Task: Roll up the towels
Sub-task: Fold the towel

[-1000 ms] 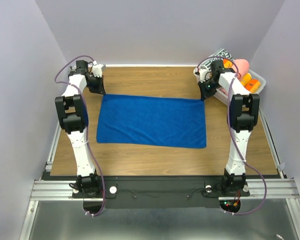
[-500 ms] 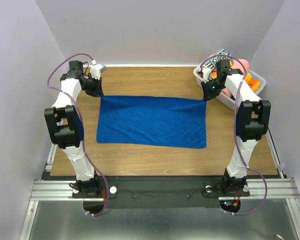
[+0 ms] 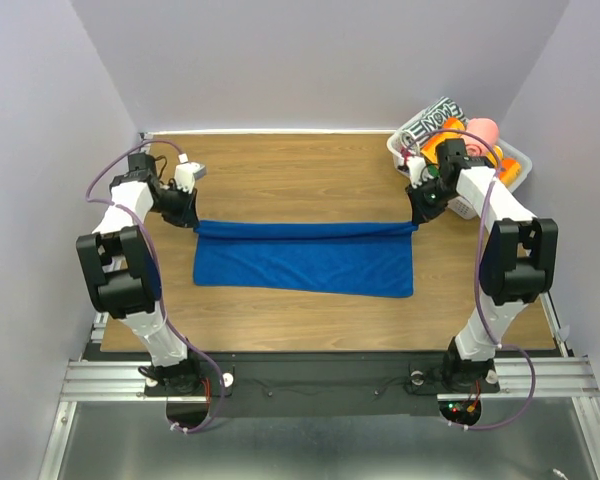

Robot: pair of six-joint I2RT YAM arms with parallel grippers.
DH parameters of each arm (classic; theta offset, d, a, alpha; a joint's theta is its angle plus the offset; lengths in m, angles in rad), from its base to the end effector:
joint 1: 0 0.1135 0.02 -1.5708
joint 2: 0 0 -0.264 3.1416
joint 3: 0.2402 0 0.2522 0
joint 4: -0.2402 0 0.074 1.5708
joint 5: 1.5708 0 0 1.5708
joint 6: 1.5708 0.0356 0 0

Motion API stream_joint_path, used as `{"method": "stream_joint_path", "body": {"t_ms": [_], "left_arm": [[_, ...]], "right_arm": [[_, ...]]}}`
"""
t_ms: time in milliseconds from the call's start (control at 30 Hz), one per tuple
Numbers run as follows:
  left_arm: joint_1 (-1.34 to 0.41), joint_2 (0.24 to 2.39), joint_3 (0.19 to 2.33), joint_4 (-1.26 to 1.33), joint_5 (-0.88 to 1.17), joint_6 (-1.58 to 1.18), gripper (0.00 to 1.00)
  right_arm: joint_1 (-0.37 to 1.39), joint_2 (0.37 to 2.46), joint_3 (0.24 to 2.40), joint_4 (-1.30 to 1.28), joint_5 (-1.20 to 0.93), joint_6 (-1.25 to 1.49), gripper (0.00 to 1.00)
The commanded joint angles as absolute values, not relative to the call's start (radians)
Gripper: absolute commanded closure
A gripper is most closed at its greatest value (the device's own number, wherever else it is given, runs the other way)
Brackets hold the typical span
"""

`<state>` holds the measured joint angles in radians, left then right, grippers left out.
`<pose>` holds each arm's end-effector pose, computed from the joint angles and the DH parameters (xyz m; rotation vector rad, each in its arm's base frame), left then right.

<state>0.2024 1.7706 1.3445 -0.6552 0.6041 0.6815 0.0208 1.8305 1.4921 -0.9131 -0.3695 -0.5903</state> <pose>0.3654 0.0543 0.2345 0.7570 2.3059 -0.4230 0.3721 0.0206 0.2421 -0.8935 2.5614 0.3637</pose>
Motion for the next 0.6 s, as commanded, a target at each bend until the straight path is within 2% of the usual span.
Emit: {"method": "stream_joint_path", "body": {"t_ms": [0, 200, 567], "left_arm": [[0.221, 1.677, 1.290, -0.690, 0.632, 0.772, 1.00], [0.227, 1.620, 1.187, -0.701, 0.617, 0.822, 1.00], [0.230, 1.551, 1.132, -0.733, 0.615, 0.874, 1.00]], "right_arm": [[0.012, 1.749, 1.447, -0.908, -0.379, -0.623, 0.99], [0.014, 1.663, 1.368, -0.917, -0.396, -0.640, 0.99], [0.014, 1.575, 1.289, -0.972, -0.436, -0.707, 1.00]]}}
